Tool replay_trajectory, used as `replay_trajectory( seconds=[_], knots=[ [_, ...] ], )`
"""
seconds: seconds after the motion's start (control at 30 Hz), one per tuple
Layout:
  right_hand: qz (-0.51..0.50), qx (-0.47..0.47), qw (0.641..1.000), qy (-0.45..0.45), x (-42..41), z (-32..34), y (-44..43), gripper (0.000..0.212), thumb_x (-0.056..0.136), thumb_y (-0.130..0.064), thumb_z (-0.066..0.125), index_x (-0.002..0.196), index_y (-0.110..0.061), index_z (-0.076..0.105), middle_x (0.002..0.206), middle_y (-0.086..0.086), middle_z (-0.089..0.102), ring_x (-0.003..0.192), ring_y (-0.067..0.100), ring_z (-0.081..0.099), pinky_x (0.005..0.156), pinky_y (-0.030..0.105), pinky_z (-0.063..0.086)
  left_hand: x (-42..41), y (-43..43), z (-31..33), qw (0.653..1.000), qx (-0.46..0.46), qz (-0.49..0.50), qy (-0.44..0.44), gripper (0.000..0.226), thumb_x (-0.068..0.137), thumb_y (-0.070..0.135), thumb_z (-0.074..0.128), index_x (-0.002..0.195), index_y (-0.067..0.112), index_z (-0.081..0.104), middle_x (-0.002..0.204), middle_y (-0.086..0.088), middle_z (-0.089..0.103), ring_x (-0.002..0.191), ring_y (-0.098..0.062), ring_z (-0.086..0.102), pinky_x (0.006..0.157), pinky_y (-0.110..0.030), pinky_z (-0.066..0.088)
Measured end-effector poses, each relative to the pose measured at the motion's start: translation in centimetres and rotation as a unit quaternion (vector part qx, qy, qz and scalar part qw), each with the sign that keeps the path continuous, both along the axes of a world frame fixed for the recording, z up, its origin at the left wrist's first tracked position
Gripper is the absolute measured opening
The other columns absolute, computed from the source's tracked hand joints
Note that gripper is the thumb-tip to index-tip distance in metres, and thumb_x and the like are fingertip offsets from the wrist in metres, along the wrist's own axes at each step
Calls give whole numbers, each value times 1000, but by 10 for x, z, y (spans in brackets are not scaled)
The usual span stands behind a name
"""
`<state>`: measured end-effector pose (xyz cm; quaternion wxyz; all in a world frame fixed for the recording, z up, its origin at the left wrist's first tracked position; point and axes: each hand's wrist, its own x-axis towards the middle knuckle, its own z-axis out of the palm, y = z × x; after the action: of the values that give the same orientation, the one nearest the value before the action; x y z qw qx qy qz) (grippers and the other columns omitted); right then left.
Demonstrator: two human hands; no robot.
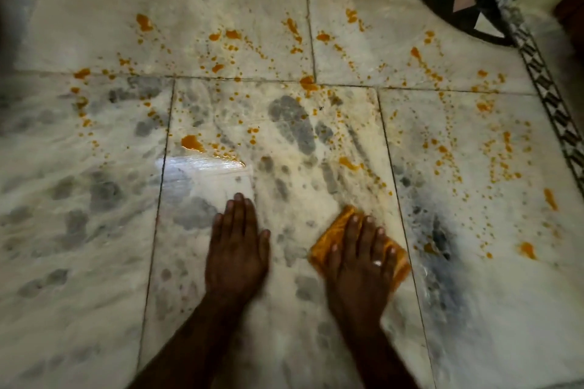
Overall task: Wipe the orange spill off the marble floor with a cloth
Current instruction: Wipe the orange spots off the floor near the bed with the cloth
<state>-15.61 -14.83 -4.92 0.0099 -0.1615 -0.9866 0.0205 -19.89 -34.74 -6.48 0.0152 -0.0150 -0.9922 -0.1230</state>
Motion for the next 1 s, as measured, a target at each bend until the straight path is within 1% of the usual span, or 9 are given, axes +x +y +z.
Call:
replay_trajectory(
  seconds=[0.13, 0.27, 0.37, 0.5, 0.57, 0.67, 0.73, 0.83, 1.0],
  knots=[
    [103, -5, 995, 16, -15, -1, -33, 65, 101, -43, 37, 161, -19, 30, 165, 11, 33, 150, 35, 35, 120, 59, 27, -5, 26, -4, 999, -1, -44, 15, 63, 104, 36, 27, 152, -5, 34, 160, -24, 30, 149, -34, 31, 121, -49, 24],
    [150, -3, 989, 6, -89, -4, 2, 63, 103, -46, 33, 162, -25, 27, 166, 8, 31, 153, 31, 30, 124, 57, 19, -43, 44, -7, 994, 0, -107, 39, 57, 106, 31, 29, 150, -4, 38, 158, -24, 35, 147, -35, 35, 121, -48, 25],
    [79, 3, 997, -4, -117, -4, 55, 63, 104, -48, 26, 162, -23, 26, 167, 8, 30, 153, 31, 29, 124, 56, 18, -64, 74, -4, 982, 18, -185, 46, 57, 103, 30, 36, 152, -1, 37, 159, -20, 35, 148, -32, 35, 121, -47, 30],
    [-12, 4, 1000, -29, -71, -3, 120, 66, 103, -49, 20, 163, -21, 23, 168, 7, 26, 154, 32, 27, 124, 55, 17, -57, 95, -5, 980, 21, -195, 25, 58, 104, 29, 32, 155, 2, 31, 162, -17, 31, 150, -29, 31, 123, -46, 26],
    [-57, 3, 998, -25, -30, 0, 128, 66, 102, -46, 24, 162, -18, 26, 167, 10, 29, 152, 34, 31, 122, 57, 21, -58, 95, -6, 981, 16, -189, 26, 58, 104, 28, 32, 155, 1, 31, 162, -17, 31, 150, -29, 32, 123, -45, 25],
    [-80, 18, 997, -13, 22, 1, 92, 65, 101, -41, 32, 160, -12, 31, 163, 16, 34, 148, 39, 38, 119, 60, 28, -58, 95, -6, 981, 23, -187, 45, 56, 104, 27, 33, 154, 1, 31, 162, -17, 32, 150, -30, 32, 122, -46, 26],
    [-44, 17, 999, -15, 26, 1, 58, 66, 101, -41, 36, 160, -12, 30, 164, 16, 33, 148, 38, 37, 119, 60, 30, -56, 96, -6, 981, 28, -186, 53, 56, 105, 26, 34, 154, 1, 32, 161, -17, 32, 150, -30, 32, 122, -47, 28],
    [41, -4, 999, -16, -18, 0, 29, 66, 102, -44, 36, 162, -20, 25, 168, 9, 25, 154, 32, 27, 122, 58, 24, -57, 92, -9, 980, 22, -187, 56, 55, 105, 26, 31, 153, -1, 34, 160, -19, 34, 148, -31, 34, 121, -47, 28],
    [132, -13, 991, -22, -87, 0, 56, 62, 102, -47, 32, 162, -28, 27, 169, 4, 25, 155, 27, 24, 124, 56, 19, -59, 91, -8, 983, 13, -175, 52, 56, 104, 26, 33, 152, -1, 35, 160, -19, 33, 149, -32, 33, 122, -46, 26]
  ],
)
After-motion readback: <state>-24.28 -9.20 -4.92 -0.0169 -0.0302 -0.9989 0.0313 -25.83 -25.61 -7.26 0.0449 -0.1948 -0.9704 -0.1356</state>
